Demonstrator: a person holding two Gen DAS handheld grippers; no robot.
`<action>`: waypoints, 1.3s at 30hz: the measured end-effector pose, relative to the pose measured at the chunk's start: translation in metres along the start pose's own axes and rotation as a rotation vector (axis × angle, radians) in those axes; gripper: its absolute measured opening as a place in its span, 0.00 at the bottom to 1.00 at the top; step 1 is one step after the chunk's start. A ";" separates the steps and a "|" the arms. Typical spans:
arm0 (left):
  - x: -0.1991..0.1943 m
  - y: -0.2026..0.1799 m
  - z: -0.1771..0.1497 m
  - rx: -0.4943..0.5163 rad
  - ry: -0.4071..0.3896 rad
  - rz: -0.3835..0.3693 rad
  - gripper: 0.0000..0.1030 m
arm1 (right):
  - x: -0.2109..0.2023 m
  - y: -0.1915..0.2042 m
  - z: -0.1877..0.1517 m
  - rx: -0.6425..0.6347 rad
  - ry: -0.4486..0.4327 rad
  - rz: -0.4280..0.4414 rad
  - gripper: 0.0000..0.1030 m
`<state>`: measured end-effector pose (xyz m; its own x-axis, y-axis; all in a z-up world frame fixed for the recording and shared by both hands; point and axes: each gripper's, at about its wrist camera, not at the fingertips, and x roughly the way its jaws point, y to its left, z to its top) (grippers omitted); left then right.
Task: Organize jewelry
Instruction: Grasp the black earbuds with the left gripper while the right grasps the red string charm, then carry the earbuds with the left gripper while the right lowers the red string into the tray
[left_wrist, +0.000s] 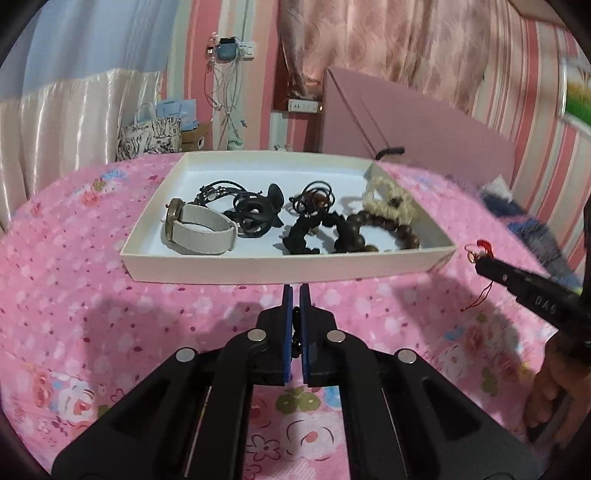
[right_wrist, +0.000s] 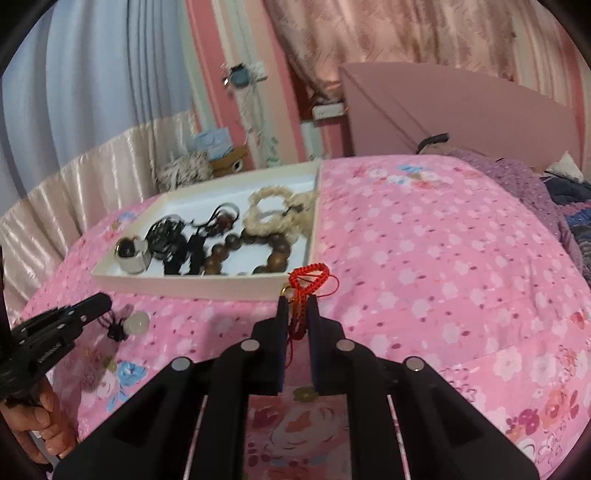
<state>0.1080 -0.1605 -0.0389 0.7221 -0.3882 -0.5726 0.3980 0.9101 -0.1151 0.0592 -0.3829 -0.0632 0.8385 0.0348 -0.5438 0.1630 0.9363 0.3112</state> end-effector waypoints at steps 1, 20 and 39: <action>0.000 0.003 0.000 -0.011 0.004 0.002 0.01 | -0.001 0.000 0.000 0.001 -0.008 -0.003 0.09; -0.026 0.042 0.039 -0.034 -0.006 -0.119 0.00 | 0.005 0.001 0.000 -0.006 0.023 -0.010 0.09; -0.047 0.051 0.117 0.001 -0.209 -0.030 0.01 | 0.004 0.051 0.087 -0.080 -0.101 0.110 0.09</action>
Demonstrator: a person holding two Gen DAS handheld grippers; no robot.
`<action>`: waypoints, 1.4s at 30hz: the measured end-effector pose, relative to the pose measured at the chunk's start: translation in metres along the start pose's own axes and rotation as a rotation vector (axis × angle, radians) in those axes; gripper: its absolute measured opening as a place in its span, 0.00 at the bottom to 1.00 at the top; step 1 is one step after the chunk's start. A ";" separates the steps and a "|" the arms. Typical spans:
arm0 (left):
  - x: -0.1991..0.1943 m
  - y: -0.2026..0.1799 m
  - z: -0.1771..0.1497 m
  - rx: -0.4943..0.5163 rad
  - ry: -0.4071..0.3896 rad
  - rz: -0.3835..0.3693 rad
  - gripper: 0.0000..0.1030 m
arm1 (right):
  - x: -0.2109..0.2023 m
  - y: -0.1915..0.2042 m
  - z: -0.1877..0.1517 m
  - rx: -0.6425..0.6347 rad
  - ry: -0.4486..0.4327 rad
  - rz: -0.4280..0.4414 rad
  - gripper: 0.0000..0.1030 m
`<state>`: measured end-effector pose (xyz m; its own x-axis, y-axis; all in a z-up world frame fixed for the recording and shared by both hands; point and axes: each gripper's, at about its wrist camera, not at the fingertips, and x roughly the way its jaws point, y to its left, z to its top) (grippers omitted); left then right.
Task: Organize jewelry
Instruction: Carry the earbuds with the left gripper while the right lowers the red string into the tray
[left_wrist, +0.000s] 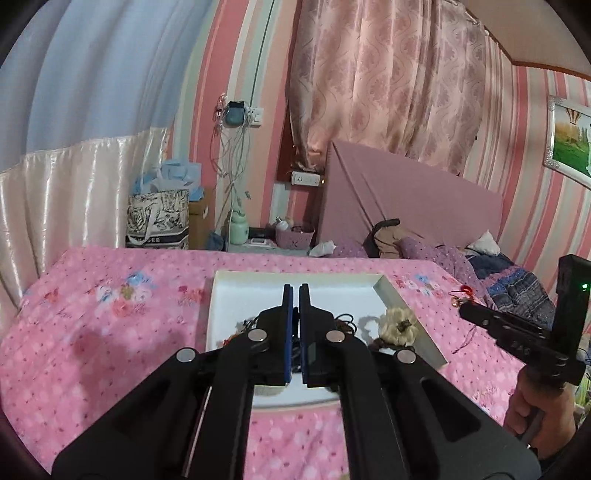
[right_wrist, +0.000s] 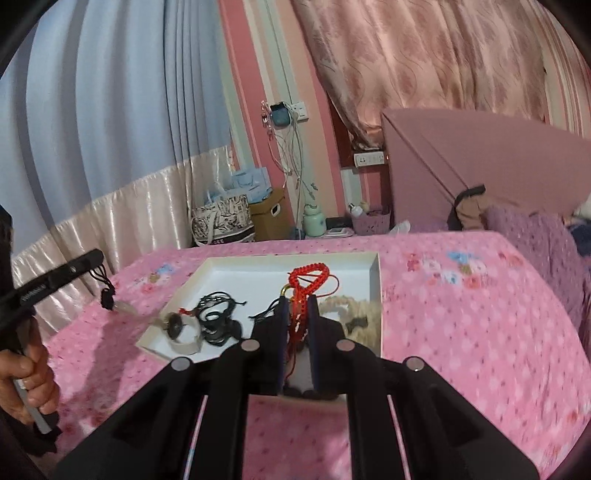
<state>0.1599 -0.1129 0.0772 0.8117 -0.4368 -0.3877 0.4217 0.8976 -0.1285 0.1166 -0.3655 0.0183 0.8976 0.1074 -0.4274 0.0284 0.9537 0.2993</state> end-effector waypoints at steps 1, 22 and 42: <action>0.004 0.000 -0.001 0.006 -0.002 0.004 0.00 | 0.008 -0.002 -0.002 0.012 0.014 -0.008 0.09; 0.064 -0.004 -0.067 0.028 0.077 0.018 0.01 | 0.060 0.008 -0.044 -0.020 0.110 -0.002 0.09; 0.069 -0.002 -0.081 -0.002 0.103 0.080 0.01 | 0.077 0.008 -0.053 -0.057 0.178 -0.054 0.09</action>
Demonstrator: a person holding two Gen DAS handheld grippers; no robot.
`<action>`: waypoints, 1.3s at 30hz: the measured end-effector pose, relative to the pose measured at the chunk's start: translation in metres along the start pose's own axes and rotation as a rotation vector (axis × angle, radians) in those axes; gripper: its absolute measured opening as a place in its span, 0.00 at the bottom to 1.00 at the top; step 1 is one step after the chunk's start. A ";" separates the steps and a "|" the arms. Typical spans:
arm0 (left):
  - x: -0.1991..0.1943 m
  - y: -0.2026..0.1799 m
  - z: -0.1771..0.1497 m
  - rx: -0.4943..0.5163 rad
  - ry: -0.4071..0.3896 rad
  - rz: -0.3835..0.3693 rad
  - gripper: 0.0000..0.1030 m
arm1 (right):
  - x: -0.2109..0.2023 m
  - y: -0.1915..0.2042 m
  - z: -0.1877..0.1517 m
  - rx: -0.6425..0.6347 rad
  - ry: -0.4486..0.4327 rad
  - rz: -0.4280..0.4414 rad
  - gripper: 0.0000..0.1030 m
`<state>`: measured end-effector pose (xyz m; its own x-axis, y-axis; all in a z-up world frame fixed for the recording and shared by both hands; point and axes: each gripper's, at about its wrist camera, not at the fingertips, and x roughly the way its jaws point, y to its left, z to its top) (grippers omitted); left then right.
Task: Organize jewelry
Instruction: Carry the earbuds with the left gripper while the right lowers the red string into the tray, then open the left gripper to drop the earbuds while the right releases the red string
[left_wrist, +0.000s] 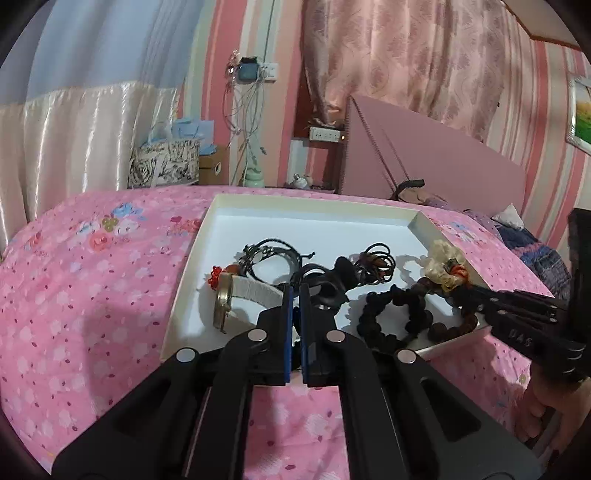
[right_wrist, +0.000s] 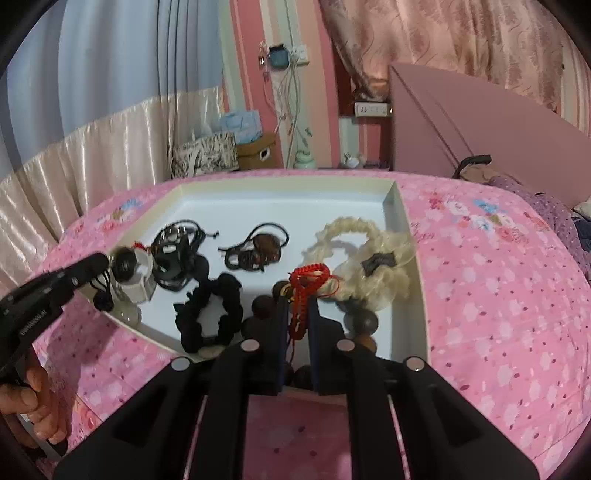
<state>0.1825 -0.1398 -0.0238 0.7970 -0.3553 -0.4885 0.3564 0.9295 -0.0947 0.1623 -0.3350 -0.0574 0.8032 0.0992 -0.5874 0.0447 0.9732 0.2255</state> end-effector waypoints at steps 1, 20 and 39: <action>-0.002 0.000 0.000 0.001 -0.012 0.006 0.01 | 0.000 0.000 0.000 0.000 -0.003 -0.003 0.09; 0.011 0.009 -0.001 -0.040 0.036 0.021 0.01 | 0.007 0.007 -0.001 -0.045 0.045 -0.023 0.10; 0.006 0.009 0.000 -0.038 0.014 0.085 0.91 | -0.006 0.003 -0.002 -0.018 -0.007 -0.047 0.68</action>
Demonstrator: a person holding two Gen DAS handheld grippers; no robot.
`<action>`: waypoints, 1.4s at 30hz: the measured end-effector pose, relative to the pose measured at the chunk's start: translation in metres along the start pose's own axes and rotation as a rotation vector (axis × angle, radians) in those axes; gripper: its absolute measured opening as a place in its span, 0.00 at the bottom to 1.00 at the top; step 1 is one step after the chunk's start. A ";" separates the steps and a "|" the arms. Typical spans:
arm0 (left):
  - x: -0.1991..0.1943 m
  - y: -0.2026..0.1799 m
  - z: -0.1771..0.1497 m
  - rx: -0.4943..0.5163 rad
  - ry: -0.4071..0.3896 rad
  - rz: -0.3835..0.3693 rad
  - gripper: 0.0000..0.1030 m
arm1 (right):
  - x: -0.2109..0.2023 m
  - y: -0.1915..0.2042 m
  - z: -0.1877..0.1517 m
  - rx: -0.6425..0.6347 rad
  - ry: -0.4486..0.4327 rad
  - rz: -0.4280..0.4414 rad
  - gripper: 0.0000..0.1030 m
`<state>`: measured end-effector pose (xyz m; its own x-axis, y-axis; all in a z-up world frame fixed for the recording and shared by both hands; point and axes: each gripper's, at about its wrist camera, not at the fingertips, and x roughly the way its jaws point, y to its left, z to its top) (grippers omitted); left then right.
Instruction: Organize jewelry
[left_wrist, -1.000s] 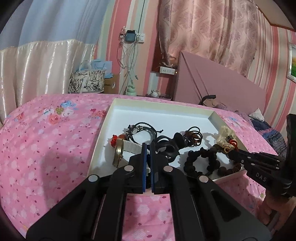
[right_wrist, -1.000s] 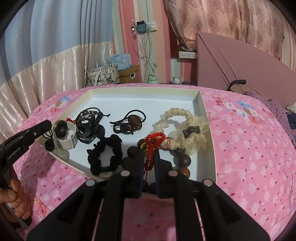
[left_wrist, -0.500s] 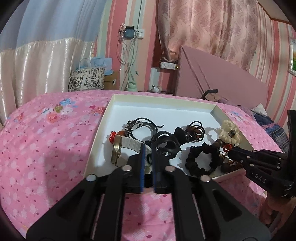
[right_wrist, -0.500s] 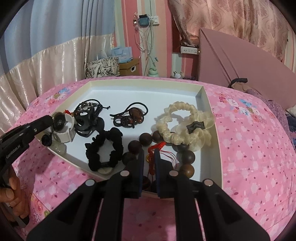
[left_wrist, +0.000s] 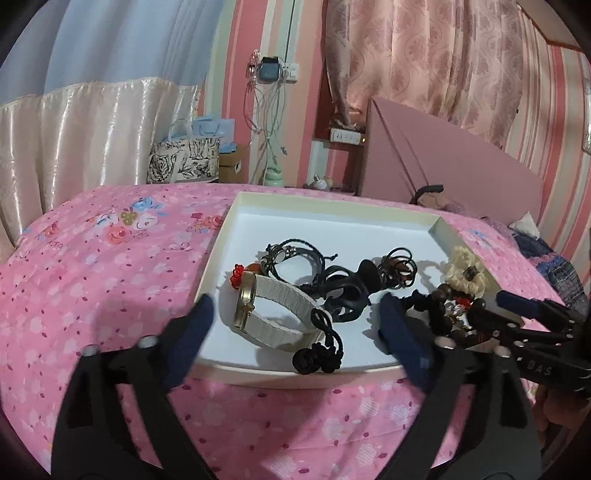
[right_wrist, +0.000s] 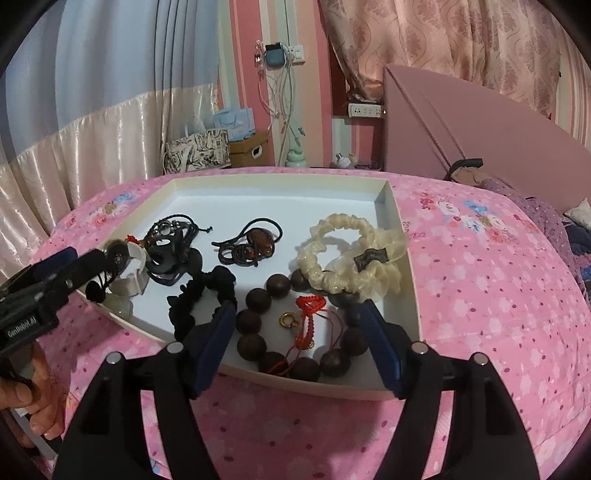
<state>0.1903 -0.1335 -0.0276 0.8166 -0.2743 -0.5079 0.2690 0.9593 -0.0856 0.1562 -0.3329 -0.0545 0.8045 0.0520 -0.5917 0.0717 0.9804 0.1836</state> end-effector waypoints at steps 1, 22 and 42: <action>-0.001 -0.001 0.000 0.005 -0.005 0.017 0.91 | -0.003 0.000 -0.001 -0.005 -0.006 -0.005 0.68; -0.110 0.032 -0.026 0.095 -0.173 0.116 0.97 | -0.085 0.011 -0.046 -0.001 -0.173 -0.056 0.83; -0.116 0.051 -0.041 0.067 -0.230 0.192 0.97 | -0.080 0.005 -0.047 0.032 -0.133 -0.093 0.86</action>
<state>0.0884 -0.0503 -0.0082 0.9480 -0.1035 -0.3011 0.1253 0.9907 0.0538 0.0647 -0.3231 -0.0436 0.8641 -0.0664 -0.4990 0.1664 0.9732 0.1588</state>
